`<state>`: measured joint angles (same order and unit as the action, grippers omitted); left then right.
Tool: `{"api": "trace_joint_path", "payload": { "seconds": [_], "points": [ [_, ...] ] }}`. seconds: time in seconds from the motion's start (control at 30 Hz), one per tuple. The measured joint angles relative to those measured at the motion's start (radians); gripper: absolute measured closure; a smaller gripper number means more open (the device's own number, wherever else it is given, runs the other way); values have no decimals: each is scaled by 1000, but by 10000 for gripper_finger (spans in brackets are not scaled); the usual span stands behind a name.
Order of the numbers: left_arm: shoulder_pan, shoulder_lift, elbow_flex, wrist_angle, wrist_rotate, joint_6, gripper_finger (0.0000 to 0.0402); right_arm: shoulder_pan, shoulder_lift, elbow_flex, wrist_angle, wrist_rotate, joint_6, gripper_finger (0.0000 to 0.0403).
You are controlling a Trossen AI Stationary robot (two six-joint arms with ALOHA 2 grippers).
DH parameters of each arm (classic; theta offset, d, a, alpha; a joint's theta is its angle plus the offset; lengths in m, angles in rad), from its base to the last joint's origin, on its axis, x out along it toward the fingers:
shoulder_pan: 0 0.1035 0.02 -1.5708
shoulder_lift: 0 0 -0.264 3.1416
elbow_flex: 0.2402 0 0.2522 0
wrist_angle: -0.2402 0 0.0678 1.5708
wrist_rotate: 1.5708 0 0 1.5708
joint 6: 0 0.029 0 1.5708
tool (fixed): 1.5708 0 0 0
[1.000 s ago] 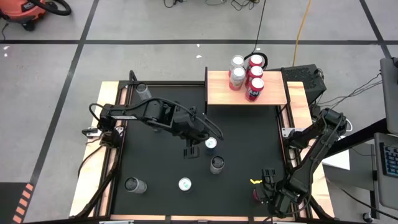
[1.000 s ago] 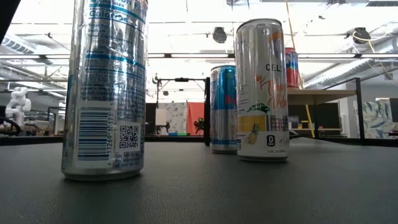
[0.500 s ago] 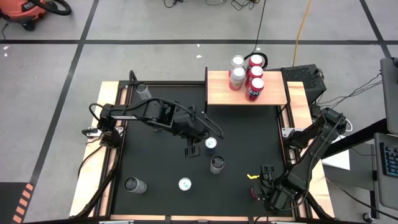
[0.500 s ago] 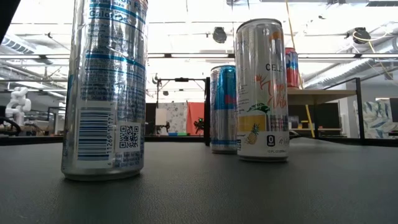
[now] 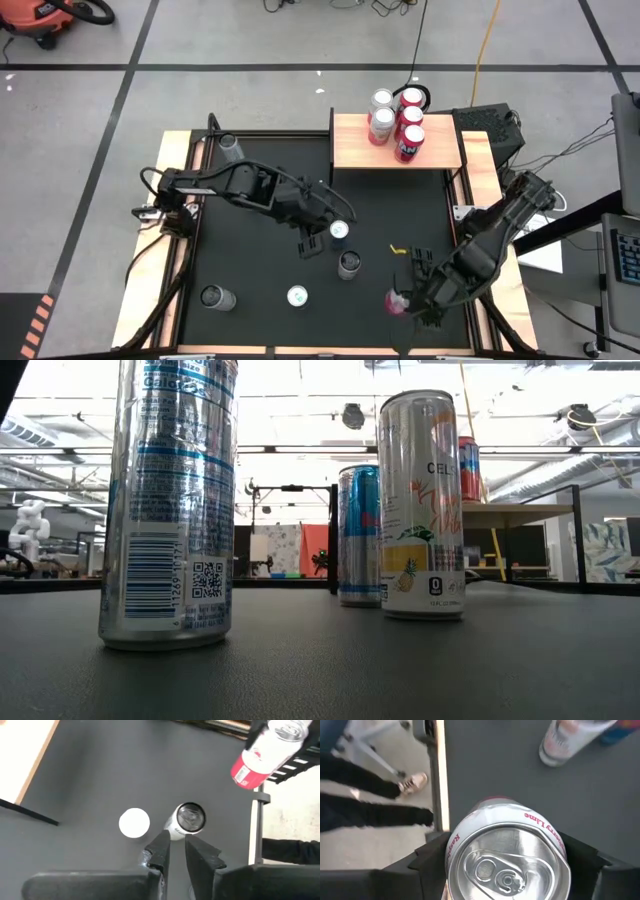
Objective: Place canned beverage on shelf
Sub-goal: Put the pink white soda can on the shelf aligned with the other pink white soda cans
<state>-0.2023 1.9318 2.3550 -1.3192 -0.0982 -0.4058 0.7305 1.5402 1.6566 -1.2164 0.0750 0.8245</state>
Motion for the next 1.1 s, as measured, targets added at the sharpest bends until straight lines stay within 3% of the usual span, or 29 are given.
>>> {"api": "trace_joint_path", "payload": {
  "seconds": [0.13,0.37,0.5,0.63,0.93,1.1],
  "points": [
    [-33,-25,1,-3,-9,-21,287,-39,0,82,8,0,-3,130],
    [-84,-64,0,43,-25,-53,136,-111,0,207,23,2,0,130],
    [-118,-66,1,135,-40,9,77,-154,0,261,71,2,0,129],
    [-148,-65,0,196,-54,27,54,-192,0,289,128,2,41,129],
    [-188,-65,1,212,-64,20,52,-245,0,295,192,4,75,129],
    [-217,-65,1,212,-69,19,52,-274,0,295,231,85,119,129]
  ]
}}
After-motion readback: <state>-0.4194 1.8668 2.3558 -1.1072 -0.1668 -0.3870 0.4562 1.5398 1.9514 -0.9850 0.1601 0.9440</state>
